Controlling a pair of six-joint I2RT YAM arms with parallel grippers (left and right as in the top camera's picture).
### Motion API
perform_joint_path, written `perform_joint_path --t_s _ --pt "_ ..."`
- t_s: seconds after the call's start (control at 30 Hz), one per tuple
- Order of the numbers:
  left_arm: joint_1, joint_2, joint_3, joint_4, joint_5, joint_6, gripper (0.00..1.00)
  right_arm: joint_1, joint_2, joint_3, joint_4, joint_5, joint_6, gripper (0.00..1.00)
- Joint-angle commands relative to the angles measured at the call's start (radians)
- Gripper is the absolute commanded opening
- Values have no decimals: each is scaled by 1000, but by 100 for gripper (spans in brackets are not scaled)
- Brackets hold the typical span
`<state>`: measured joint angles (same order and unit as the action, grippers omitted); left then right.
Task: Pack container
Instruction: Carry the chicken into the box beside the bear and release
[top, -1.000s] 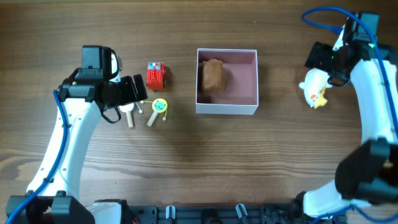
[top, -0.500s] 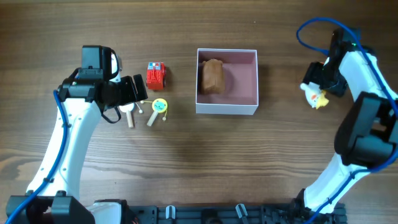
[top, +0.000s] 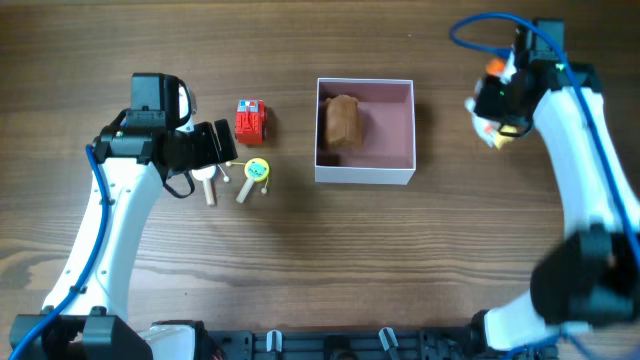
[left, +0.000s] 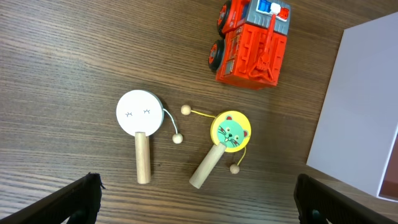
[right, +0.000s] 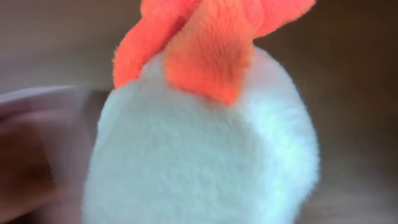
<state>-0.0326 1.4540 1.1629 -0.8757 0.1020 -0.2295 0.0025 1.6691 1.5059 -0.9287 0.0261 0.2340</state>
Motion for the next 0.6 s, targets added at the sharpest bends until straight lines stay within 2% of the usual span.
perform_joint_path --t_s 0.0,0.17,0.33,0.57 --pt "-2 -1 23 0 -6 16 100 165 -134 22 -12 -58 60 4" --pt "-2 -1 23 0 -6 16 100 319 -94 -21 25 -47 175 5" --pt "-2 -1 23 0 -6 16 99 355 45 -87 127 -46 224 4" --pt "-2 -1 23 0 -6 16 100 353 267 -91 275 -42 183 22"
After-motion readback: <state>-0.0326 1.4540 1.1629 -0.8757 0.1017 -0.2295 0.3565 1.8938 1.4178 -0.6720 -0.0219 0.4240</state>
